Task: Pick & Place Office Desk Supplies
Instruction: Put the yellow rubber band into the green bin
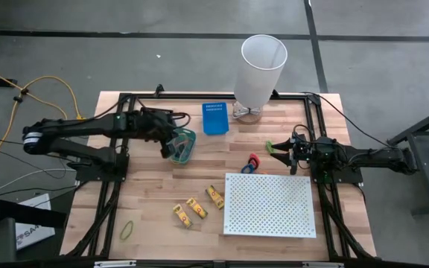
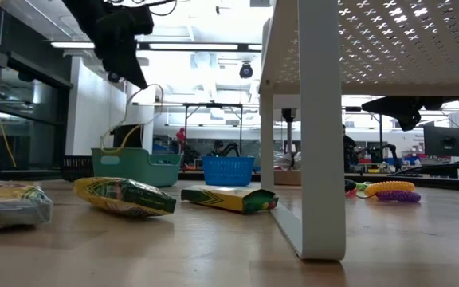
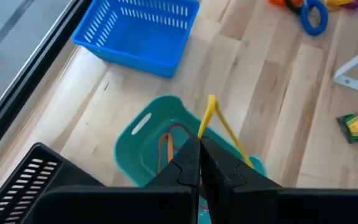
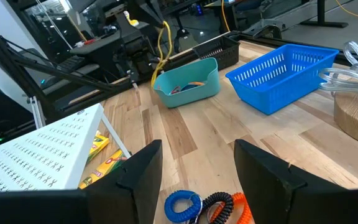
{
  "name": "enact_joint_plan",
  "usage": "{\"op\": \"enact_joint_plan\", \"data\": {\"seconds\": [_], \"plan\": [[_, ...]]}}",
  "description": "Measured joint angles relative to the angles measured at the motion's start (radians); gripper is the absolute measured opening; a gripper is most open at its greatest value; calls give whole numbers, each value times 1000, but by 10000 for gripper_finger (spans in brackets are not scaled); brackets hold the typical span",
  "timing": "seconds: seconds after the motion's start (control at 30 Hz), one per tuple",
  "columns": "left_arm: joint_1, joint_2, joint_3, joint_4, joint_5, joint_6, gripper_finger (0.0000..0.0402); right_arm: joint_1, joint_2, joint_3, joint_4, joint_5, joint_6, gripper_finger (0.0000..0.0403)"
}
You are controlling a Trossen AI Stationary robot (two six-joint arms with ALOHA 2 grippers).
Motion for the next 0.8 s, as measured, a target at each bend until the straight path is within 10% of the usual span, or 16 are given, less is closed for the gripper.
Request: {"op": "enact_joint_plan", "data": {"seconds": [0.8], "plan": [[3,293,0,30,-133,124,0,0,0,0,0,0,0,188]]}}
